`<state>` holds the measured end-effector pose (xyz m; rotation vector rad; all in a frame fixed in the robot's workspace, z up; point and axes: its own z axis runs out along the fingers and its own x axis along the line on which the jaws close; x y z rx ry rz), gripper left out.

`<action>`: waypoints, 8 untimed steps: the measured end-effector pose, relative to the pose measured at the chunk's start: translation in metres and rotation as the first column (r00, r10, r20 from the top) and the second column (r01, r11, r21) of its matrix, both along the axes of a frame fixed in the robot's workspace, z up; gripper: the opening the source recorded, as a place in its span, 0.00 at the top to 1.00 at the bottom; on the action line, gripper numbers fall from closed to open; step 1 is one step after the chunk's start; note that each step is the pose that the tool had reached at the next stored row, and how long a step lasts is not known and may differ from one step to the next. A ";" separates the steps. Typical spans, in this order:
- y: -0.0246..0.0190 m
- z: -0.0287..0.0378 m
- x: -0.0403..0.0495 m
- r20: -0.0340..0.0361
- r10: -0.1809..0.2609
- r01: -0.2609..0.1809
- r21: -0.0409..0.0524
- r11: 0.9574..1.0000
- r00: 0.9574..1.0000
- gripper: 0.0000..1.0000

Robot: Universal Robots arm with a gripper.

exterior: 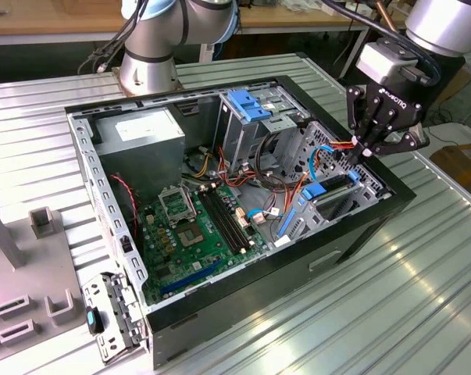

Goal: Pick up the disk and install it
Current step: 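Insert the disk into the insertion slot, then insert the first disk wire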

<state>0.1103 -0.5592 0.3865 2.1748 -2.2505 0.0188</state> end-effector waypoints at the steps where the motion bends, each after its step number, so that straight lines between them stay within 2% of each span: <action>1: 0.0000 0.0000 0.0001 0.000 0.000 0.000 0.000 1.000 1.000 0.89; 8: 0.0000 -0.0001 0.0005 0.000 0.000 0.000 0.000 1.000 1.000 0.89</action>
